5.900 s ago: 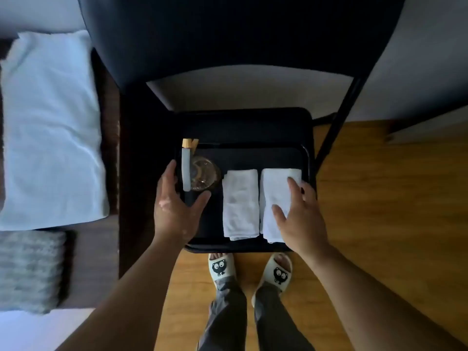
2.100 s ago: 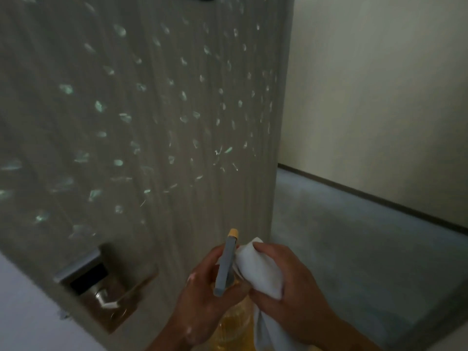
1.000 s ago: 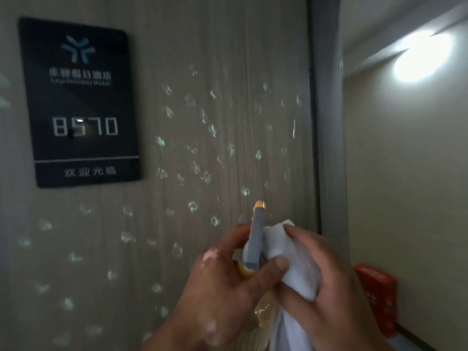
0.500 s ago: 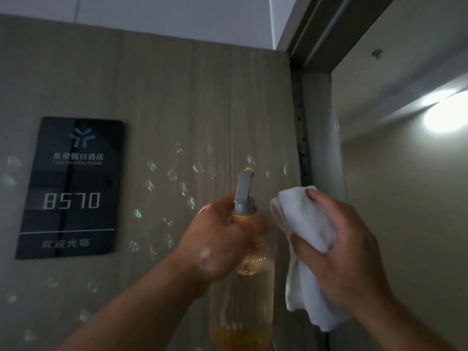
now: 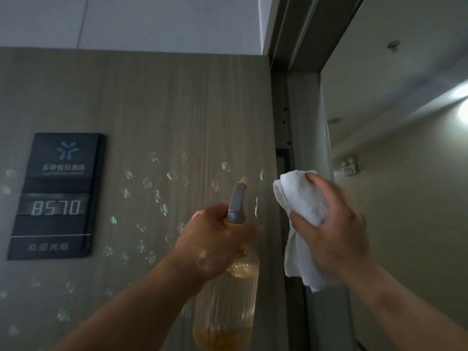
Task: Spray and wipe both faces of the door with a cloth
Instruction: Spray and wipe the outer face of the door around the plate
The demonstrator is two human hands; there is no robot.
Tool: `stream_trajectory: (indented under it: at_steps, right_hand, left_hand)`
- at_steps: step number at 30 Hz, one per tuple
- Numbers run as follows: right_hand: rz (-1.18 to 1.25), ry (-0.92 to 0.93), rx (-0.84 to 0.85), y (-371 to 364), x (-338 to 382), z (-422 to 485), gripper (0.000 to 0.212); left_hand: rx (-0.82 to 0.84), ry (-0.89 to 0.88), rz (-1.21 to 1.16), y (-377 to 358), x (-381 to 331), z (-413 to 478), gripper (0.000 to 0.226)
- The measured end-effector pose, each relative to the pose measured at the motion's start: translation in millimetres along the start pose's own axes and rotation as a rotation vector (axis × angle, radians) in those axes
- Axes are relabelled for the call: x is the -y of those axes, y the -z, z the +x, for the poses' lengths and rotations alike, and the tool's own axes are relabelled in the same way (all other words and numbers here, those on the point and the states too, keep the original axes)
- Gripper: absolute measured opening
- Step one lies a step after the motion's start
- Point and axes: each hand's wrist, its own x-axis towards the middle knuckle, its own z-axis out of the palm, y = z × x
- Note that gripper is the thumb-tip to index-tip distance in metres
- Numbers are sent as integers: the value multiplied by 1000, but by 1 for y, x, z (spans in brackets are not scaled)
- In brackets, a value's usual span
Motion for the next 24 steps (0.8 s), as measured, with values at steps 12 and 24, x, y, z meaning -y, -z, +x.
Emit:
stream_trajectory:
  at_steps: [12, 24]
  right_hand:
    - [-118, 198, 7, -48, 37, 88, 66]
    - [-327, 362, 90, -61, 11, -13, 62]
  left_hand:
    - [-18, -6, -65, 24, 3, -3, 14]
    - [53, 7, -126, 30, 27, -7, 8]
